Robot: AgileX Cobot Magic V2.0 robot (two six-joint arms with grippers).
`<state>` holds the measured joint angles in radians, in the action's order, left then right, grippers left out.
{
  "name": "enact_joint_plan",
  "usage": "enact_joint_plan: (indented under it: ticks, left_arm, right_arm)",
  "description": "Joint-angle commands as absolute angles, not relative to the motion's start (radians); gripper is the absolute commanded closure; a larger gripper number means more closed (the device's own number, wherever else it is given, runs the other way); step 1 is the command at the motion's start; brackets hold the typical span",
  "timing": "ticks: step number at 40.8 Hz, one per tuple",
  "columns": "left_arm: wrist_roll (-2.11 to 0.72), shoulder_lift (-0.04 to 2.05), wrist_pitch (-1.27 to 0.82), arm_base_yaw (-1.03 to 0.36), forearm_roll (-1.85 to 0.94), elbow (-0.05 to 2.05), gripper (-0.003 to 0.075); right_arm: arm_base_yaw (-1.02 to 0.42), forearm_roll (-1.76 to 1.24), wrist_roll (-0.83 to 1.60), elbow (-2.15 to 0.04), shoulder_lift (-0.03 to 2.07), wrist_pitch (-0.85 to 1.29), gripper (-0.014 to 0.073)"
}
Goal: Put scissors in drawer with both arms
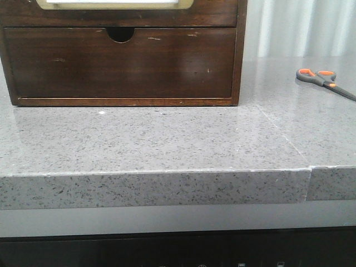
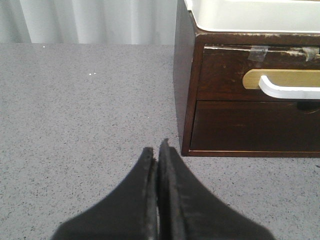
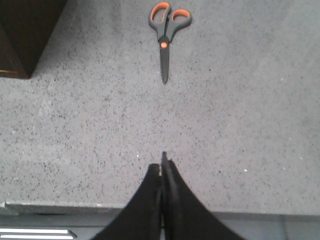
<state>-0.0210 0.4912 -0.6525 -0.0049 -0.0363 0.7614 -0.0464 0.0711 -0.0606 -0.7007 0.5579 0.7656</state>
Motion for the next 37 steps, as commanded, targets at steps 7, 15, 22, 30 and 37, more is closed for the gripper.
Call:
enact_joint_plan:
  ticks: [7,15,22,30,37]
  left_arm:
    - [-0.013,0.502,-0.584,-0.01,-0.045,0.786,0.0419]
    - [-0.013,0.502,-0.584,-0.01,-0.045,0.786,0.0173]
    - [-0.013,0.506,-0.579,-0.01,-0.108,0.786,0.0175]
    - [-0.013,0.563,-0.563,-0.01,-0.319,0.786,0.0175]
    - [-0.015,0.652,-0.563,-0.01,-0.544,0.786,0.0175]
  right_arm:
    - [-0.045,0.087,-0.02,-0.729,0.568,0.756,0.0249]
    - [-0.045,0.087,-0.02,-0.729,0.568,0.751,0.0102]
    - [-0.045,0.087,-0.02,-0.729,0.568,0.751,0.0102]
    - [-0.045,0.087,-0.02,-0.729,0.568,0.752,0.0102]
    - [-0.045,0.087,-0.02,-0.729,0.568,0.752,0.0102]
